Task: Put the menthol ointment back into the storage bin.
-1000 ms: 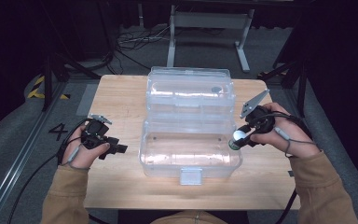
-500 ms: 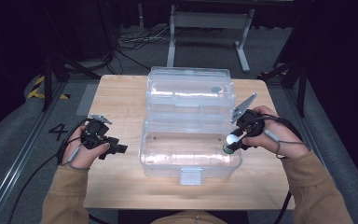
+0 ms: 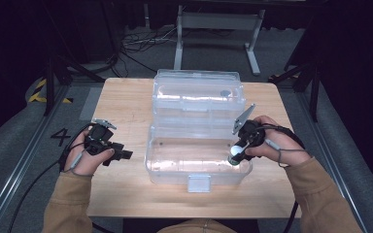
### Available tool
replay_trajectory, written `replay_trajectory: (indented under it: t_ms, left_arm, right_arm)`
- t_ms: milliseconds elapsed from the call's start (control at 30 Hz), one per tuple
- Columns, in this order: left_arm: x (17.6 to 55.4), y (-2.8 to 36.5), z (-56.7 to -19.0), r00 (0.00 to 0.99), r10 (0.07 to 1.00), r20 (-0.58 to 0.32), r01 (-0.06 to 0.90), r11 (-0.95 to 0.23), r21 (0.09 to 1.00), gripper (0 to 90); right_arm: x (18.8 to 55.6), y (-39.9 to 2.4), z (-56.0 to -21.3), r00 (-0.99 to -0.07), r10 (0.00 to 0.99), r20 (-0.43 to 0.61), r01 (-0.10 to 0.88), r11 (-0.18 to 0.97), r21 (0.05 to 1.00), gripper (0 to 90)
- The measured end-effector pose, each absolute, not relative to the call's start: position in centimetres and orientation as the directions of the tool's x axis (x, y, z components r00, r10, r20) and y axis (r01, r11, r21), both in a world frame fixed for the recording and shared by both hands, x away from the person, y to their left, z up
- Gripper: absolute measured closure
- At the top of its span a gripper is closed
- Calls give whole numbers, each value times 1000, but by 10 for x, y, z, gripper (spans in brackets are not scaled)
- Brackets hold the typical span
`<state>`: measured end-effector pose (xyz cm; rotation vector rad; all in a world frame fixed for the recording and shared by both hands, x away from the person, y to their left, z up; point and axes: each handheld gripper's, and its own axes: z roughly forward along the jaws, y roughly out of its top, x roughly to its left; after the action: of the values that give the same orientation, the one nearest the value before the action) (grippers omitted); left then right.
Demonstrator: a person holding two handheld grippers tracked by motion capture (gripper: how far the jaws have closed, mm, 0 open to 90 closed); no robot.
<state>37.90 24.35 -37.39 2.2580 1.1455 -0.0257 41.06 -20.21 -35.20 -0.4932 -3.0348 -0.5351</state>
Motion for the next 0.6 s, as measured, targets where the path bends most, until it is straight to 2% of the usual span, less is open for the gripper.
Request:
replay_trajectory:
  t_ms: [600]
  left_arm:
    - [379,244,-374,627,728,-276,740,-446,503,470]
  right_arm:
    - [409,-193,-371,-960,269,83,282,913,294,503]
